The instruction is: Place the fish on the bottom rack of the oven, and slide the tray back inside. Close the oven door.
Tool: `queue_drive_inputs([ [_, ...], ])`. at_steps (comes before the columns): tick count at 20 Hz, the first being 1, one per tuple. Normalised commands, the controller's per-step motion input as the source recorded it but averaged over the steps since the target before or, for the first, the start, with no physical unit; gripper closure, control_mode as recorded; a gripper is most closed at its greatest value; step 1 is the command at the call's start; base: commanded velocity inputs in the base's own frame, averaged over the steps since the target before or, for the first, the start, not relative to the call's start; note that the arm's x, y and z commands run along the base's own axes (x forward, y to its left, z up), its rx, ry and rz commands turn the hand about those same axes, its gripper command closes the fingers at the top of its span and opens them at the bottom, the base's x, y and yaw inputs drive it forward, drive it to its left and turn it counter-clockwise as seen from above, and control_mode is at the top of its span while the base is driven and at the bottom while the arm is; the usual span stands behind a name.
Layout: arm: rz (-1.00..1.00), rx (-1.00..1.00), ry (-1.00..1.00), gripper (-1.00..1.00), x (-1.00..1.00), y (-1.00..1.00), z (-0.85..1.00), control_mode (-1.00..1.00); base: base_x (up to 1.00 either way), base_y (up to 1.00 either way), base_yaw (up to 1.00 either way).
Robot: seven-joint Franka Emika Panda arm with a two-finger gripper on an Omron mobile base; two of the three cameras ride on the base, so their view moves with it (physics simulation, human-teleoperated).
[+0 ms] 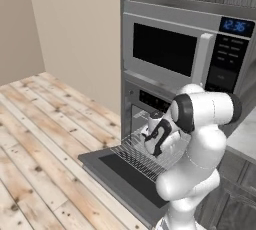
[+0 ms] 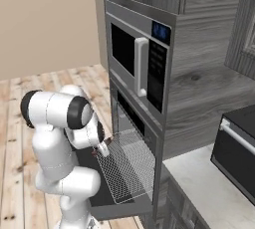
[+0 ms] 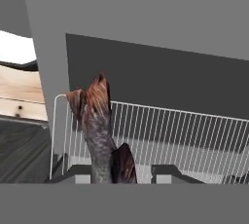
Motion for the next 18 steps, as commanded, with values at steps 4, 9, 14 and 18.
queue_drive_inputs([
  [4,0.01,-0.03,0.02,1.0,0.35,0.0,-0.51,-1.0,0.0,0.0,0.0],
  [9,0.02,-0.01,0.05,1.0,0.35,0.0,-0.49,-1.0,0.0,0.0,0.0],
  [14,0.03,0.0,0.03,1.0,0.33,0.0,-0.45,-1.0,0.0,0.0,0.0],
  [18,0.03,0.0,0.02,1.0,0.31,0.0,-0.44,-1.0,0.0,0.0,0.0],
])
